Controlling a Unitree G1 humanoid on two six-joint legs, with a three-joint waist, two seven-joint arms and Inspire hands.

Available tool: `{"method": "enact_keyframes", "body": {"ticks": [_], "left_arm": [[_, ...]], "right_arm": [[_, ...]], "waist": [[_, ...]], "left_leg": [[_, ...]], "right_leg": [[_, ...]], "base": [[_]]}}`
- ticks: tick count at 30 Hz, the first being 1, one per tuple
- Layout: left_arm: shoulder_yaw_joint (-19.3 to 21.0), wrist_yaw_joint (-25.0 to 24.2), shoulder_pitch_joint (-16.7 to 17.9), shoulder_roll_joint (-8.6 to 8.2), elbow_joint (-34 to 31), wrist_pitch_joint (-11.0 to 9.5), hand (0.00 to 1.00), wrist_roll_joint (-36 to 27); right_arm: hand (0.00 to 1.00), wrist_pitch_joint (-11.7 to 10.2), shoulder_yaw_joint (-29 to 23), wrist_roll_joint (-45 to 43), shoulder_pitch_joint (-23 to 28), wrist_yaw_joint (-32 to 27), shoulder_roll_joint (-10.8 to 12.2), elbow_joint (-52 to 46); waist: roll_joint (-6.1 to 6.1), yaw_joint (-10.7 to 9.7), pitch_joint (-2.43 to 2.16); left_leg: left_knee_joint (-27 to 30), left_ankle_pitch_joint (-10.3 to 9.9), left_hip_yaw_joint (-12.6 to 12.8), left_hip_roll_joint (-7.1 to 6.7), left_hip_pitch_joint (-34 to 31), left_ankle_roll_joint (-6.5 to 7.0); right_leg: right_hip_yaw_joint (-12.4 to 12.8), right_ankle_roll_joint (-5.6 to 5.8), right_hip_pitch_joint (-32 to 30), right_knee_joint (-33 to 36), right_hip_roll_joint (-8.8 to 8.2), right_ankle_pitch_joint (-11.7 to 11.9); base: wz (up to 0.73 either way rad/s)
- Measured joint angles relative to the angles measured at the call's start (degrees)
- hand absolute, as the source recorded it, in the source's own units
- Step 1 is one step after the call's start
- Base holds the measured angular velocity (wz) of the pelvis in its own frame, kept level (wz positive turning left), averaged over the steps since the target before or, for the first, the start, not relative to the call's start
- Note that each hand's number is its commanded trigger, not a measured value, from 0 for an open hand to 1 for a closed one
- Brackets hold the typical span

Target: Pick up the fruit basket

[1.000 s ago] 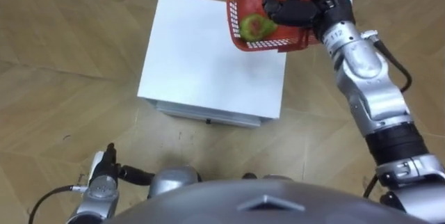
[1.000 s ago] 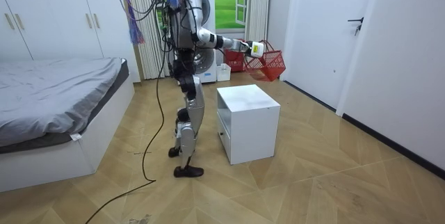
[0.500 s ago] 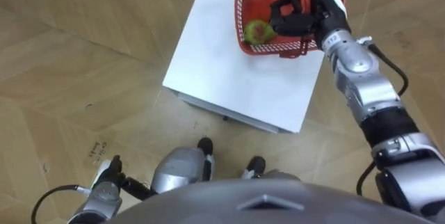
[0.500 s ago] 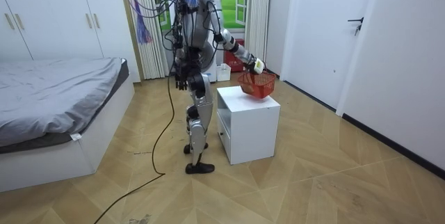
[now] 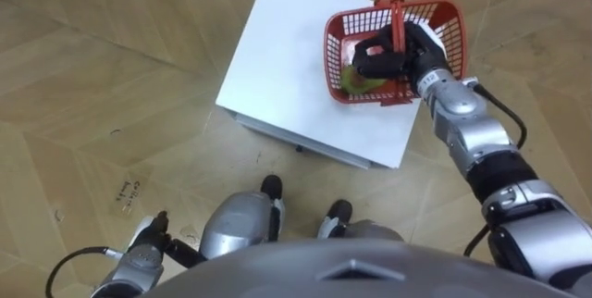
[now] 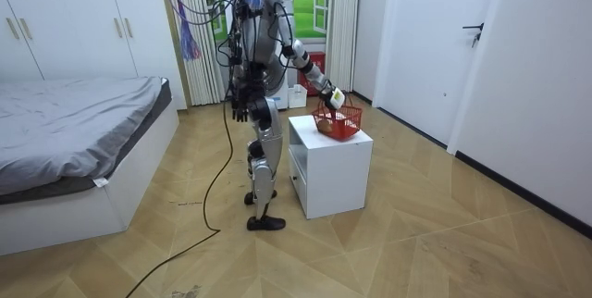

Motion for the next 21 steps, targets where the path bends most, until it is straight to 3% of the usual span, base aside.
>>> {"method": "enact_keyframes", "body": {"ticks": [12, 21], "left_arm": [[0.1, -1.6, 0.4, 0.0, -0.3, -0.1, 0.0, 0.0], [0.1, -1.7, 1.1, -0.03, -1.4, 0.0, 0.0, 0.2]], "right_arm": [[0.0, 0.0, 0.0, 3.9, 0.3, 2.8, 2.0, 1.8], [0.0, 0.0, 0.0, 4.2, 0.9, 4.9, 2.1, 1.8]], "waist": [[0.09, 0.0, 0.01], [0.09, -0.1, 0.01]], "left_leg": [[0.8, -0.2, -0.3, -0.06, -0.3, 0.1], [1.1, -0.3, -0.6, -0.17, -0.2, 0.21]], "right_leg": [[-2.6, -0.02, 0.3, 0.0, -0.34, 0.0], [-3.0, -0.05, 0.7, 0.0, -0.43, 0.0]], "base": [[0.01], [0.02]]}}
